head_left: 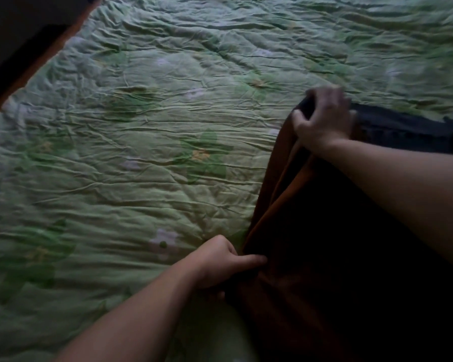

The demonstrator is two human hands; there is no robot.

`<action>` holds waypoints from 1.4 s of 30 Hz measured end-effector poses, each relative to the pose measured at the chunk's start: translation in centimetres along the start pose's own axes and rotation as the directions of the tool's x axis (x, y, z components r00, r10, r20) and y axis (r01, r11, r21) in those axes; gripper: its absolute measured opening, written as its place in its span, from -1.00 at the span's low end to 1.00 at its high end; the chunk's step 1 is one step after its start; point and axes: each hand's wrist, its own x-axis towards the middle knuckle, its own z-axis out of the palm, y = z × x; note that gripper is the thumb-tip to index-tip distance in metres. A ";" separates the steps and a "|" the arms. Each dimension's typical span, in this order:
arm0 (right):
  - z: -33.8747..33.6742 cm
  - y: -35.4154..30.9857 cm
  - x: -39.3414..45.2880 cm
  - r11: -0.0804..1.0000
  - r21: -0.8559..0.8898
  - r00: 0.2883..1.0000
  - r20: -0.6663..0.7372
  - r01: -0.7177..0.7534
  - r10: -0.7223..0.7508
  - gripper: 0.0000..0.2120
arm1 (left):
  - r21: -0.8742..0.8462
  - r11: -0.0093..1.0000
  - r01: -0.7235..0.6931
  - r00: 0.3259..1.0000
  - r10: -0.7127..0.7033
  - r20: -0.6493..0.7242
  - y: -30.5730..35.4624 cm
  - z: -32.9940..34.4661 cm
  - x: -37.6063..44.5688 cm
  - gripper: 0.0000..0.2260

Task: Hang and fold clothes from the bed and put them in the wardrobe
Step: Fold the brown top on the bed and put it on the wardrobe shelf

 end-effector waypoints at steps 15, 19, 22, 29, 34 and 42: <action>-2.1 2.4 0.3 0.912 0.324 0.962 0.183 -0.252 0.201 -0.34 | 0.045 0.999 -0.002 1.000 0.002 -0.003 -0.1 0.1 -0.1 -0.50; -2.0 2.2 -4.4 0.995 0.090 0.999 0.025 0.044 -0.046 -0.29 | 0.023 1.000 -0.010 0.999 0.011 -0.039 -0.1 0.2 -0.1 -0.50; -2.5 3.0 -9.0 0.979 -0.001 0.975 0.090 0.202 -0.201 -0.25 | 0.014 0.999 -0.044 0.994 0.045 -0.104 -0.4 0.5 0.1 -0.48; -1.8 6.6 -20.4 0.975 -0.145 0.945 0.304 0.170 -0.119 -0.20 | 0.028 0.980 -0.198 0.899 0.193 -0.393 -1.5 2.3 -0.8 -0.41; -4.4 7.1 -27.9 0.980 -0.130 0.931 0.351 0.151 -0.097 -0.19 | -0.092 0.956 -0.279 0.859 0.206 -0.469 -3.1 4.4 -2.7 -0.52; -9.4 8.1 -39.5 0.948 -0.233 0.877 0.473 0.216 -0.084 -0.24 | -0.031 0.945 -0.325 0.759 0.241 -0.605 -5.3 11.2 -7.8 -0.23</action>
